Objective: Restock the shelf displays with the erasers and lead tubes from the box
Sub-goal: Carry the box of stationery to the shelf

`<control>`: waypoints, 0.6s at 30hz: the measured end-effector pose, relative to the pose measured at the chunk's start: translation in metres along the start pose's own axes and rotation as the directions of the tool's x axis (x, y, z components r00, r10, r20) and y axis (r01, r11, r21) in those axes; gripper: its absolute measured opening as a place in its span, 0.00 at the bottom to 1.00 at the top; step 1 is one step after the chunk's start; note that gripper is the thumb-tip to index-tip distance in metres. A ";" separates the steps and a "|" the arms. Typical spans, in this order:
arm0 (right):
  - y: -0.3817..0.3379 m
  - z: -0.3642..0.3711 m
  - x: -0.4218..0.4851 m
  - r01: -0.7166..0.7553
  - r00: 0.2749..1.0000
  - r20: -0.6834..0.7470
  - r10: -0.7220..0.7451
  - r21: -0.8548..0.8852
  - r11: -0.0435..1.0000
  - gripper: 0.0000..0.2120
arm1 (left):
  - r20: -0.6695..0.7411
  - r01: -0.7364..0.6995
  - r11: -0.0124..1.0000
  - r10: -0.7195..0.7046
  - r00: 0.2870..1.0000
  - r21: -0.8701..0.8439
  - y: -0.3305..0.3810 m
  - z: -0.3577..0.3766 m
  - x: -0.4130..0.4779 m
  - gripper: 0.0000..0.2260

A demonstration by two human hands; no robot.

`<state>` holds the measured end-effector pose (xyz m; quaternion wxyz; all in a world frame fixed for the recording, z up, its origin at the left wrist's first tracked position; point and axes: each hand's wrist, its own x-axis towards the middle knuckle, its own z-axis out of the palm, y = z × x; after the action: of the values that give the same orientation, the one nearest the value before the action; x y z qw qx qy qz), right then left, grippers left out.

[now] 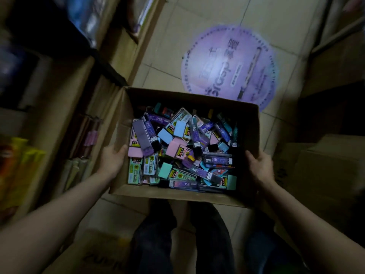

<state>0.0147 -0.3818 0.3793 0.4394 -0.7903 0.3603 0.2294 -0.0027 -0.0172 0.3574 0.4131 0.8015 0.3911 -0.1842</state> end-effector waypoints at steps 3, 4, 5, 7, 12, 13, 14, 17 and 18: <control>-0.041 -0.042 -0.049 0.026 1.000 0.010 -0.026 0.024 0.999 0.14 | -0.004 -0.027 1.000 0.027 1.000 0.016 0.053 -0.043 -0.037 0.13; -0.053 -0.055 -0.062 0.035 0.999 0.009 -0.035 0.032 0.999 0.14 | 0.004 -0.033 0.999 0.033 0.999 0.012 0.070 -0.056 -0.049 0.13; -0.063 -0.067 -0.073 0.044 0.999 0.005 -0.044 0.039 0.998 0.14 | 0.009 -0.047 0.999 0.047 0.999 0.014 0.087 -0.068 -0.059 0.13; -0.079 -0.088 -0.090 0.073 0.997 -0.018 -0.072 0.033 0.997 0.14 | 0.007 -0.072 0.997 0.072 0.997 0.034 0.118 -0.087 -0.076 0.13; -0.116 -0.133 -0.106 0.068 0.995 -0.082 -0.062 0.071 0.995 0.13 | 0.031 -0.081 0.996 0.080 0.996 0.025 0.191 -0.106 -0.103 0.08; -0.123 -0.142 -0.106 0.058 0.995 -0.087 -0.051 0.080 0.995 0.12 | 0.032 -0.085 0.996 0.085 0.996 0.026 0.206 -0.105 -0.106 0.06; -0.132 -0.151 -0.103 0.054 0.995 -0.087 -0.047 0.089 0.995 0.12 | 0.032 -0.092 0.995 0.091 0.995 0.029 0.221 -0.105 -0.107 0.06; -0.160 -0.179 -0.084 0.050 0.997 -0.069 -0.043 0.103 0.993 0.11 | 0.053 -0.078 0.996 0.076 0.996 0.036 0.269 -0.101 -0.105 0.05; -0.170 -0.187 -0.076 0.049 0.996 -0.074 -0.042 0.095 0.994 0.12 | 0.064 -0.068 0.997 0.066 0.996 0.035 0.285 -0.099 -0.104 0.06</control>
<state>0.1063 -0.4547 0.6164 0.4691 -0.7837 0.3684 0.1731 0.1515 -0.0873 0.6280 0.4161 0.8157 0.3473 -0.2024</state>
